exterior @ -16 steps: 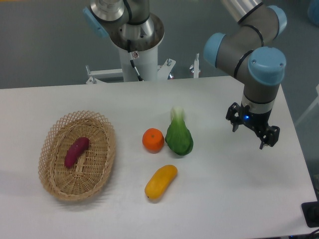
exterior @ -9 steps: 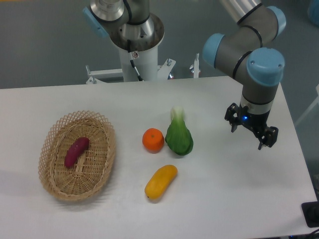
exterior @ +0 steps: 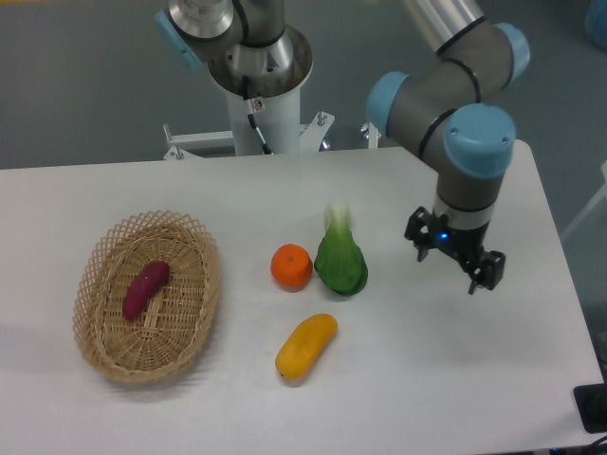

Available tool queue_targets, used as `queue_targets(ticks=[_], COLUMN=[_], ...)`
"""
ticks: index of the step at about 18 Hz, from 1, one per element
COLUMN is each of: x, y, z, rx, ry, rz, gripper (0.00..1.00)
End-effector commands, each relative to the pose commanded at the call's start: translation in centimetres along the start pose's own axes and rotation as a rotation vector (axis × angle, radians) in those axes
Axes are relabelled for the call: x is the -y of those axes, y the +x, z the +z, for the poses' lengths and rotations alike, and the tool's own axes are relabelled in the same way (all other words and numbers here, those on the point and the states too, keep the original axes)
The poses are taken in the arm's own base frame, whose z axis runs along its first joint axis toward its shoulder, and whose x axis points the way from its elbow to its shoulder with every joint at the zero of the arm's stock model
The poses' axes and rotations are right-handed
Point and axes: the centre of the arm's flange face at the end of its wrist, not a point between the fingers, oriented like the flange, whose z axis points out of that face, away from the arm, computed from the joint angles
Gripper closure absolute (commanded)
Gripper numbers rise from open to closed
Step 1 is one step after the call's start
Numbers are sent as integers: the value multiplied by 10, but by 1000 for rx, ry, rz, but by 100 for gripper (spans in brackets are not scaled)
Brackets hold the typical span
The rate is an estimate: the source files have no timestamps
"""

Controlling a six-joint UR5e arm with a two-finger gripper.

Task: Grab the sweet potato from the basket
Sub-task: 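Move the open gripper over the wicker basket above the purple sweet potato, then lower the gripper into the basket and close it on the sweet potato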

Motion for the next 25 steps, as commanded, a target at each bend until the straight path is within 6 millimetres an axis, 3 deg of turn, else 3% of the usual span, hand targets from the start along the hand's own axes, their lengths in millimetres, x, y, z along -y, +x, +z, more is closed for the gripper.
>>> queue_targets(ticks=[3, 6, 8, 11, 16, 20, 25], x=[30, 55, 72, 114, 178, 220, 238], y=[20, 40, 63, 113, 189, 243, 279], z=[-1, -17, -23, -27, -17, 4, 23], rx=[-13, -18, -36, -57, -111, -162, -160], ry=[28, 93, 120, 124, 110, 74, 59], rz=[-10, -47, -86, -69, -90, -216, -254], gripper=[0, 0, 0, 0, 0, 0, 0])
